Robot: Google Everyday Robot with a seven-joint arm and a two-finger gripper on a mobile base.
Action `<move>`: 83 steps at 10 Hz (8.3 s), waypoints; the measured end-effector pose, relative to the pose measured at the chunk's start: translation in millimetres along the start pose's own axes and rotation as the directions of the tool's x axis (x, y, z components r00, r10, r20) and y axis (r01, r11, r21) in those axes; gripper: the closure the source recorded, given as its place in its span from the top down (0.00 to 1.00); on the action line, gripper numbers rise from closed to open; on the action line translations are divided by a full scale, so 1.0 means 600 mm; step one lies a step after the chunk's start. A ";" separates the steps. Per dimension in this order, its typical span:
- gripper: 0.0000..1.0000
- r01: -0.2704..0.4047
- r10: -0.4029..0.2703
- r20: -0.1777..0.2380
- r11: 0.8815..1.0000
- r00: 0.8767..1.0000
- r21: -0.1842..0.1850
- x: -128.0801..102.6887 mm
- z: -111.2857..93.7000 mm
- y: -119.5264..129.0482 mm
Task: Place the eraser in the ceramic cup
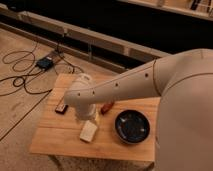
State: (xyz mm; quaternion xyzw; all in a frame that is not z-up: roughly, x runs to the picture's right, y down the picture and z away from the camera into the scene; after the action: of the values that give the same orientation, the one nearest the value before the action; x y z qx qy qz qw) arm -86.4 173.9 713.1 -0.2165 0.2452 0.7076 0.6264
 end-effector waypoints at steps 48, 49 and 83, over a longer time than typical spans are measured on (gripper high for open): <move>0.00 0.339 -0.334 0.090 0.939 0.938 -0.046 -0.193 0.013 0.104; 0.00 0.359 -0.353 0.111 0.933 0.929 -0.037 -0.215 0.003 0.109; 0.00 0.584 -0.501 0.447 0.810 0.741 -0.060 -0.528 -0.113 0.205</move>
State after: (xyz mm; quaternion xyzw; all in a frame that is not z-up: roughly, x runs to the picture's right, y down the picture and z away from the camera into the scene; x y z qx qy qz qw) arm -170.1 -126.8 863.7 -0.1858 -0.0372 0.5430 0.8181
